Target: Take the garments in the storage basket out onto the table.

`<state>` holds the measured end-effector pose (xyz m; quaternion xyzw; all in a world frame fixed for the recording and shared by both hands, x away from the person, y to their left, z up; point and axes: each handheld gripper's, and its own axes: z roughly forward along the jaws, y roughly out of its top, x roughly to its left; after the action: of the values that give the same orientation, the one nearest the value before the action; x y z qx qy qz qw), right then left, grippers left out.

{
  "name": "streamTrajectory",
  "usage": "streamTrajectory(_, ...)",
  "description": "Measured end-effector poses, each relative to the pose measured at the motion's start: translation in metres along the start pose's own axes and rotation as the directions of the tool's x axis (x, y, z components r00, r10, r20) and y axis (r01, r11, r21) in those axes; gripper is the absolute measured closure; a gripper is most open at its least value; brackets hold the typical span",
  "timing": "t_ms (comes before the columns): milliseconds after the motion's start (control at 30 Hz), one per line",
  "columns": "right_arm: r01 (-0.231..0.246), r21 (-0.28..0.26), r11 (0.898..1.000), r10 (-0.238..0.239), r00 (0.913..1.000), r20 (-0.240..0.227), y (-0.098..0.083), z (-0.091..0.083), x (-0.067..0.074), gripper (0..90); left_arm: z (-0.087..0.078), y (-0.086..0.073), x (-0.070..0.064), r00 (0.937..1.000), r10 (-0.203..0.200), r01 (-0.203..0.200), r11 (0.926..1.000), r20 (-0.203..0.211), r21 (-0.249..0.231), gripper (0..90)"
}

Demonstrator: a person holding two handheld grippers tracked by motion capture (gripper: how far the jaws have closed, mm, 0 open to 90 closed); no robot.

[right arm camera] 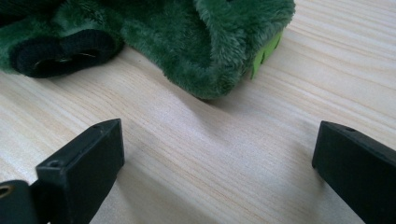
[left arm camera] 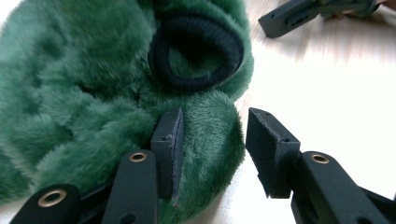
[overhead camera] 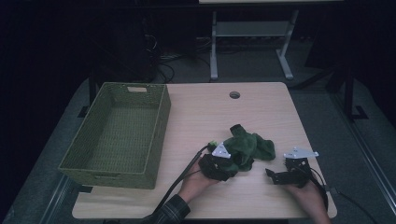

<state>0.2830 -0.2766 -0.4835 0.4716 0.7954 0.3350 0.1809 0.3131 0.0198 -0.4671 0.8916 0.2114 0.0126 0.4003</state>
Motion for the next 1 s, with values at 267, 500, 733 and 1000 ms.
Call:
streamTrajectory(267, 0.0, 0.0, 1.0, 0.0, 1.0, 0.0, 0.0, 0.0, 0.0, 2.1, -0.004, 0.0, 0.004, 0.9994, -0.034, 0.034, 0.9994, 0.0, -0.002, 84.9)
streamTrajectory(500, 0.001, 0.0, 1.0, -0.001, 1.0, 0.0, 0.0, 0.0, 0.0, 2.2, -0.019, 0.003, 0.004, 0.9976, -0.06, 0.061, 0.9974, 0.034, -0.038, 86.9)
streamTrajectory(733, 0.0, 0.0, 1.0, 0.0, 1.0, 0.0, 0.0, 0.0, 0.0, 2.2, -0.04, 0.01, 0.004, 0.9973, -0.062, 0.065, 0.9941, 0.039, -0.087, 87.0)
streamTrajectory(1000, 0.001, 0.0, 1.0, -0.001, 1.0, 0.0, 0.0, 0.0, 0.0, 2.1, -0.066, 0.014, 0.019, 0.9959, -0.09, 0.09, 0.9863, 0.013, -0.138, 87.3)
